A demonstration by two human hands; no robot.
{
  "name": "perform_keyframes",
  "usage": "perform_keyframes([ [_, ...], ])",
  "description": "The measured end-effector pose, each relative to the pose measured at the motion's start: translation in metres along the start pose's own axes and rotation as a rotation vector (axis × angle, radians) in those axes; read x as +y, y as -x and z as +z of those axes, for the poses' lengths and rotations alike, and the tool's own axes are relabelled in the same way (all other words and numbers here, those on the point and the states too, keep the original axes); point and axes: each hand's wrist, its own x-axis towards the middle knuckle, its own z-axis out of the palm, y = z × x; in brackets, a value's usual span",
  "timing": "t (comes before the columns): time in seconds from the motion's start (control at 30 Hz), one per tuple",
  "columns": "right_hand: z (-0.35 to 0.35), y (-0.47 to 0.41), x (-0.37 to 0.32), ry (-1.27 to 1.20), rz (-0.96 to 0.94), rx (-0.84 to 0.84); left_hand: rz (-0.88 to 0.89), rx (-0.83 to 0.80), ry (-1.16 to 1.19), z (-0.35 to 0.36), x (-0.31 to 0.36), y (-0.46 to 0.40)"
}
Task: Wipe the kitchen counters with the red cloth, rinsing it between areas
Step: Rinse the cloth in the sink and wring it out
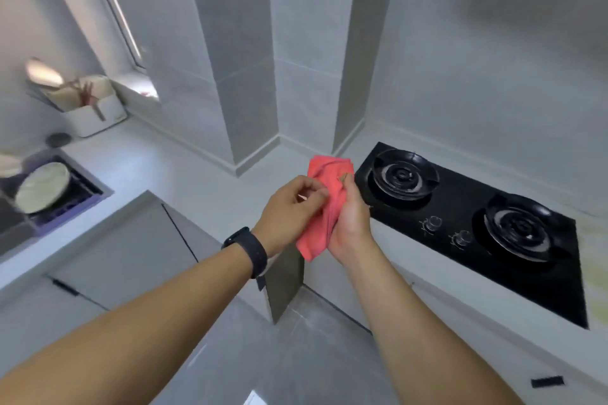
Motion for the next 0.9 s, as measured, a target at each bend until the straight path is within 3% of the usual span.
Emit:
perform_keyframes([
  [0.2, 0.127, 0.017, 0.091, 0.302, 0.017, -0.176, -0.104, 0.324, 0.278, -0.143, -0.047, 0.028],
  [0.37, 0.215, 0.005, 0.158, 0.552, -0.029, -0.205, -0.129, 0.591, 0.419, -0.279, -0.090, 0.047],
  [0.6, 0.342, -0.021, 0.200, 0.757, -0.175, -0.255, -0.121, 1.005, 0.211, -0.472, -0.128, 0.070],
  [0.9, 0.477, -0.068, 0.285, 0.805, -0.092, -0.454, -0.102, 1.186, -0.061, -0.626, -0.179, 0.098],
])
